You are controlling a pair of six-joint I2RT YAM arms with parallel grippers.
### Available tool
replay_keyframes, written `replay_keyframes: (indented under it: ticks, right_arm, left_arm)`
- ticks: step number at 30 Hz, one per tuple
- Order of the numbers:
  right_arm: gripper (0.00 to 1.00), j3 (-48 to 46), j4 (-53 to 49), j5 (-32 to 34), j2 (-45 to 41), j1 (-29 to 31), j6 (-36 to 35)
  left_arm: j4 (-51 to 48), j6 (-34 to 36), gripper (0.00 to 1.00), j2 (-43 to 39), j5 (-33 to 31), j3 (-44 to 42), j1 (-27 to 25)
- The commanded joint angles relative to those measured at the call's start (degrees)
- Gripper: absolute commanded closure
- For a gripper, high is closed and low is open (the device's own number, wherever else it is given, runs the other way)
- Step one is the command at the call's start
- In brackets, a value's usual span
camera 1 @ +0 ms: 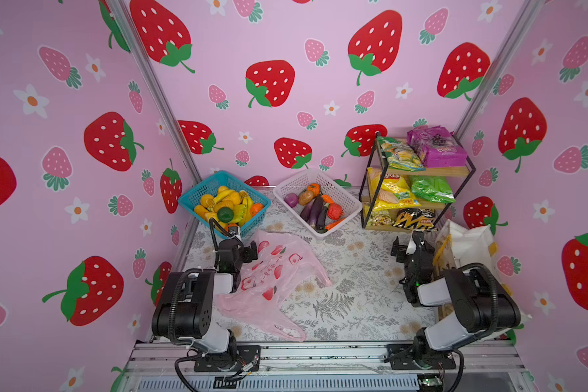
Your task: Place the mixed food into the grocery bags and tie them
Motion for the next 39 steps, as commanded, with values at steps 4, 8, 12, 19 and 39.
replay_keyframes:
  ticks: [4, 8, 12, 19, 39]
  right_arm:
    - [0.0, 0.4, 1.5, 0.6, -0.1, -0.1, -0.2]
    - [0.0, 0.4, 1.5, 0.6, -0.1, 0.0, -0.2]
    - [0.0, 0.4, 1.5, 0.6, -0.1, 0.0, -0.2]
    - [0.0, 0.4, 1.5, 0.7, -0.1, -0.1, -0.2]
    - [0.0, 13.4, -27.9, 9.1, -14.7, 11.3, -1.2]
  left_arm:
    - [1.6, 0.2, 0.01, 0.0, 0.4, 1.7, -0.1]
    - [1.6, 0.2, 0.01, 0.0, 0.4, 1.6, -0.2]
    - [1.6, 0.1, 0.01, 0.1, 0.4, 1.6, -0.2]
    - [1.6, 0.1, 0.01, 0.0, 0.4, 1.7, -0.1]
    - [-20.7, -8.6, 0.01, -15.7, -5.3, 7.7, -0.2]
